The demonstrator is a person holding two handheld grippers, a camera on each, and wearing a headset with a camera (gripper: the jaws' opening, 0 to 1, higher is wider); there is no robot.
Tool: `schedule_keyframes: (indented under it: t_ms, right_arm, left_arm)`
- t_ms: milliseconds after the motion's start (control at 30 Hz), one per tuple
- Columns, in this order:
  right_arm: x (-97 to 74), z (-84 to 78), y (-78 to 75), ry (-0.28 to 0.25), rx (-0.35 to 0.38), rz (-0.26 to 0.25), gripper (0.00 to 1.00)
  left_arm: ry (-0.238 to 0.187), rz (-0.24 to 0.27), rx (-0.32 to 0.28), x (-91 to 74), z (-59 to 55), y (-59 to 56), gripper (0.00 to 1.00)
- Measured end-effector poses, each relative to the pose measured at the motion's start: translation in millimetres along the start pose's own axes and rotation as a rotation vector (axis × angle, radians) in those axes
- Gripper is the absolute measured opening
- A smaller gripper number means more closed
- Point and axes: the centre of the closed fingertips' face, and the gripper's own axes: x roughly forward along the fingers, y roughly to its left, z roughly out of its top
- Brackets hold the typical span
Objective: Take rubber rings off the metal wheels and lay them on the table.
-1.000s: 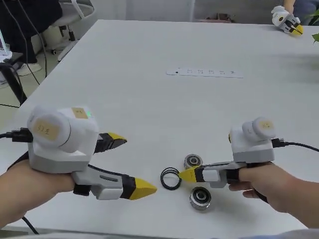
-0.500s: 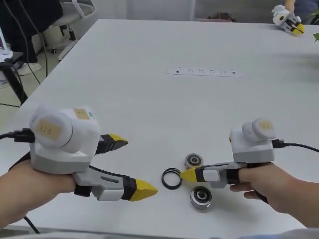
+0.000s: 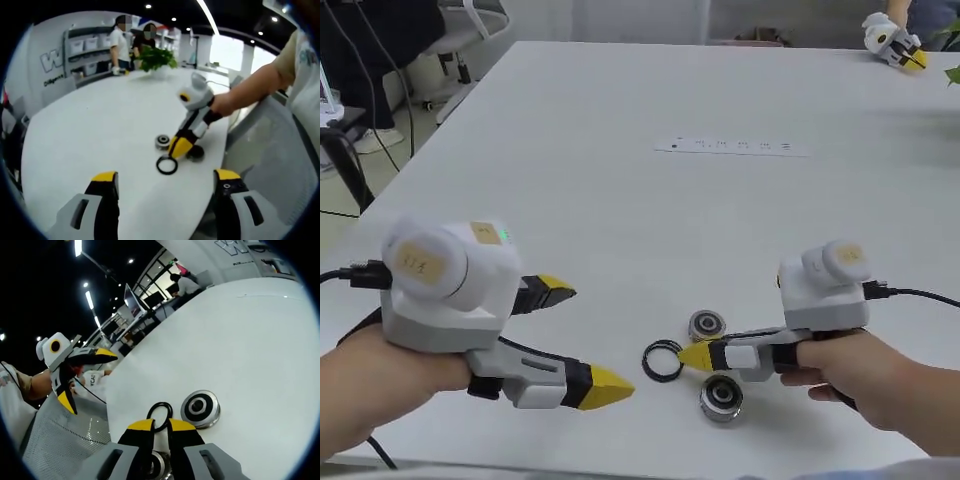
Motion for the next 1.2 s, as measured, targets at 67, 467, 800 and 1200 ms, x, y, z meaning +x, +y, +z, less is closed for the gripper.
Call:
schedule_keyframes:
  t_ms: [67,467,800,1200]
  right_arm:
    - [1.1,-0.7,2.3,0.008,-0.022,-0.002,0.10]
    - [2.6,0.1,9.1,0.043,-0.167,-0.021,0.22]
    - [-4.3,1.9,15.1,0.052,-0.229,-0.019,0.32]
    - [-28.3,20.9,21.6,-0.022,-0.255,-0.032,0.41]
  left_arm:
    - [0.002,-0.002,-0.001,0.2,-0.4,-0.3,0.78]
    - [0.015,-0.010,-0.003,0.6,-3.2,-2.4,0.78]
    - [0.018,-0.012,-0.005,-1.1,-3.2,-3.7,0.78]
    - [0.000,-0.009,-0.004,-4.4,4.1,-4.2,0.78]
